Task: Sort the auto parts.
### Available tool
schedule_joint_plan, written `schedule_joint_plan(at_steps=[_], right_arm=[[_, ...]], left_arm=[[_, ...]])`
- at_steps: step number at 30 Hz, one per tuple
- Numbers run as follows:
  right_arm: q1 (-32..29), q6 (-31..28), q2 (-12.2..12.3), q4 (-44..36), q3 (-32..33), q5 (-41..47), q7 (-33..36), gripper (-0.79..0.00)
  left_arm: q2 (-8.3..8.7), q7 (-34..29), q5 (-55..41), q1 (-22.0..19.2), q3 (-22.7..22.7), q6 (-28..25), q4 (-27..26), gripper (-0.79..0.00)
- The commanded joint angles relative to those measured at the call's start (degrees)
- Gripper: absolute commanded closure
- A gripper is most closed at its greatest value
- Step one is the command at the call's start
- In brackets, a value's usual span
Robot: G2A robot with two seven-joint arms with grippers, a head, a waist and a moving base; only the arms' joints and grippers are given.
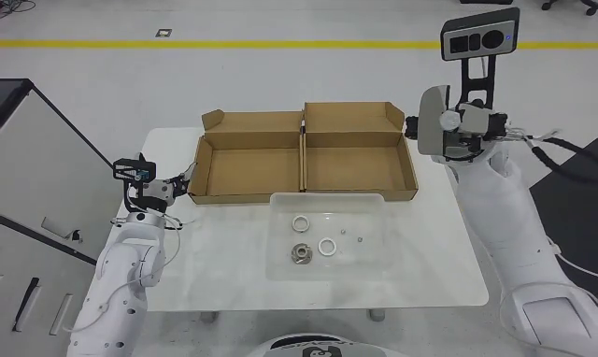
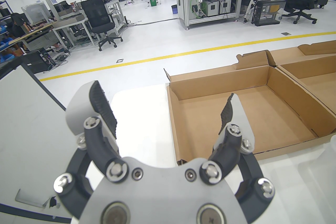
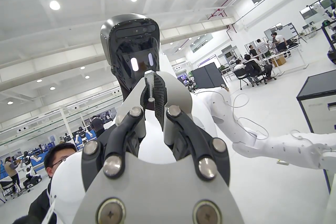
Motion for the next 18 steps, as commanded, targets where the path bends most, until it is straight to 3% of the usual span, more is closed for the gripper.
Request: schedule_joint_plan(at_steps=[1, 12, 18], right_arm=[[-0.1, 0.1, 0.0, -0.1, 0.1, -0.3, -0.3, 0.000], [-3.5, 2.7, 1.0, 0.0, 8.7, -10.8, -2.3, 0.000], [-4.3, 4.3, 1.9, 1.1, 14.6, -20.6, -3.9, 0.000]], left_arm=[[0.00, 0.0, 0.0, 0.0, 0.0, 0.0, 0.0, -0.785], [0.00, 0.0, 0.0, 0.0, 0.0, 0.0, 0.0, -0.785], [0.00, 0.0, 0.0, 0.0, 0.0, 0.0, 0.0, -0.785]])
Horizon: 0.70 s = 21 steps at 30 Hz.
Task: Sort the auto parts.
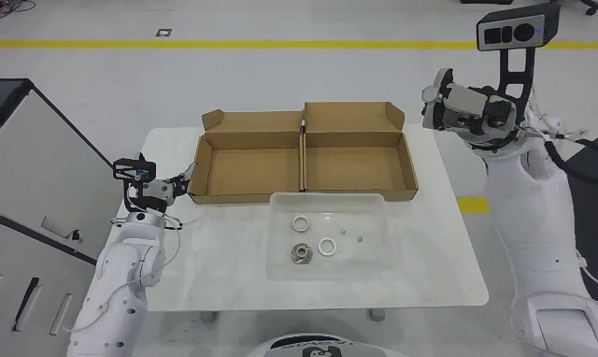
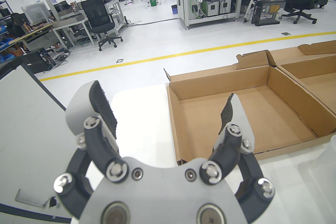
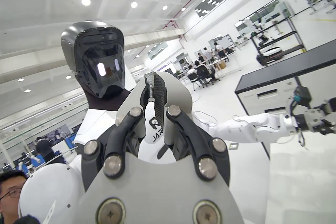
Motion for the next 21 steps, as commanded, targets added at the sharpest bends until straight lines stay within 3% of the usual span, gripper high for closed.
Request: schedule_joint_plan(at_steps=[1, 13, 21], right_arm=[[0.0, 0.8, 0.4, 0.3, 2.1, -5.1, -0.9, 0.000], [2.2, 3.3, 2.2, 1.0, 8.1, -31.3, -5.6, 0.000], [4.8, 4.1, 3.2, 0.7, 6.3, -60.2, -10.6, 0.000]], left_arm=[[0.00, 0.0, 0.0, 0.0, 0.0, 0.0, 0.0, -0.785], [0.00, 0.0, 0.0, 0.0, 0.0, 0.0, 0.0, -0.785], [0.00, 0.0, 0.0, 0.0, 0.0, 0.0, 0.0, -0.785]])
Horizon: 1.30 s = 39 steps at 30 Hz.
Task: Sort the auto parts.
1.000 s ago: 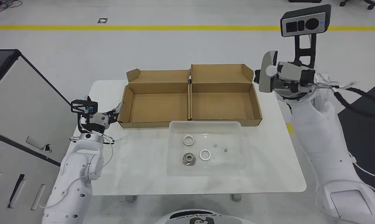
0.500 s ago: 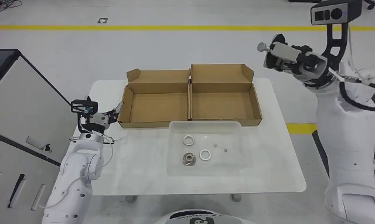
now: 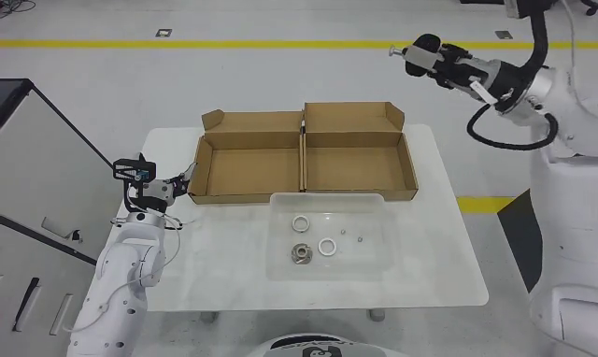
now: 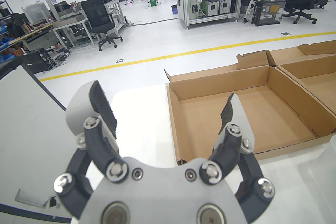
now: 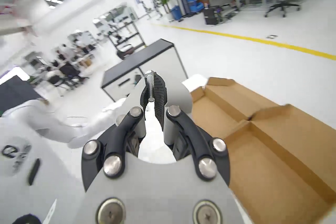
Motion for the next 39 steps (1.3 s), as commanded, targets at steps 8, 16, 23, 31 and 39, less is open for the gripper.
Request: schedule_joint_plan(at_steps=[8, 16, 23, 31, 39], right_arm=[[2.4, 0.7, 0.3, 1.9, -7.3, -28.6, -5.2, 0.000], [6.7, 0.2, 0.0, 7.1, -16.4, -49.7, -6.8, 0.000], [10.7, -4.2, -0.9, 14.7, -24.7, -58.9, -3.6, 0.000], [13.5, -4.6, -2.5, 24.0, -31.1, -61.4, -3.0, 0.000], [13.5, -2.7, -4.4, 32.7, -36.4, -61.3, -5.1, 0.000]], left_arm=[[0.00, 0.0, 0.0, 0.0, 0.0, 0.0, 0.0, -0.785], [0.00, 0.0, 0.0, 0.0, 0.0, 0.0, 0.0, -0.785], [0.00, 0.0, 0.0, 0.0, 0.0, 0.0, 0.0, -0.785], [0.00, 0.0, 0.0, 0.0, 0.0, 0.0, 0.0, -0.785], [0.00, 0.0, 0.0, 0.0, 0.0, 0.0, 0.0, -0.785]])
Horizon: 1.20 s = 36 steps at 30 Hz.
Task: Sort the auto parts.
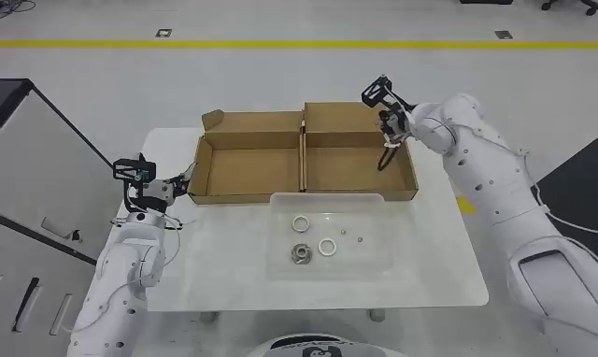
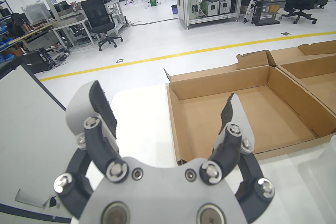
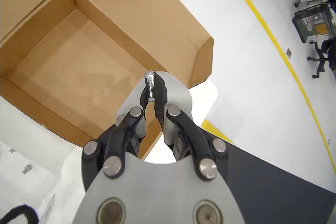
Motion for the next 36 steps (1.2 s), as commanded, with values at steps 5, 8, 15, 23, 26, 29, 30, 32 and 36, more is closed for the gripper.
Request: schedule_joint_plan(at_steps=[5, 8, 15, 23, 26, 29, 30, 32, 36], right_arm=[[0.6, 1.1, -1.8, 6.7, -3.7, 1.1, -1.7, 0.000], [1.2, 1.6, -2.8, 10.3, -5.3, 2.1, -1.8, 0.000], [2.8, 0.7, -4.9, 16.9, -8.2, 3.7, -1.3, 0.000], [4.4, -1.7, -6.4, 21.4, -10.1, 5.0, 1.9, 0.000], [4.8, -2.1, -6.9, 22.5, -10.6, 5.1, 2.5, 0.000], [5.0, -2.3, -7.3, 23.4, -11.0, 5.1, 2.6, 0.000], [5.2, -2.3, -7.4, 23.6, -11.2, 4.8, 2.6, 0.000], [5.3, -2.1, -7.6, 24.0, -11.4, 4.3, 2.4, 0.000], [5.4, -2.1, -8.0, 24.8, -11.9, 3.8, 2.8, 0.000]], left_arm=[[0.00, 0.0, 0.0, 0.0, 0.0, 0.0, 0.0, -0.785], [0.00, 0.0, 0.0, 0.0, 0.0, 0.0, 0.0, -0.785], [0.00, 0.0, 0.0, 0.0, 0.0, 0.0, 0.0, -0.785], [0.00, 0.0, 0.0, 0.0, 0.0, 0.0, 0.0, -0.785], [0.00, 0.0, 0.0, 0.0, 0.0, 0.0, 0.0, -0.785], [0.00, 0.0, 0.0, 0.0, 0.0, 0.0, 0.0, -0.785], [0.00, 0.0, 0.0, 0.0, 0.0, 0.0, 0.0, -0.785], [0.00, 0.0, 0.0, 0.0, 0.0, 0.0, 0.0, -0.785], [0.00, 0.0, 0.0, 0.0, 0.0, 0.0, 0.0, -0.785]])
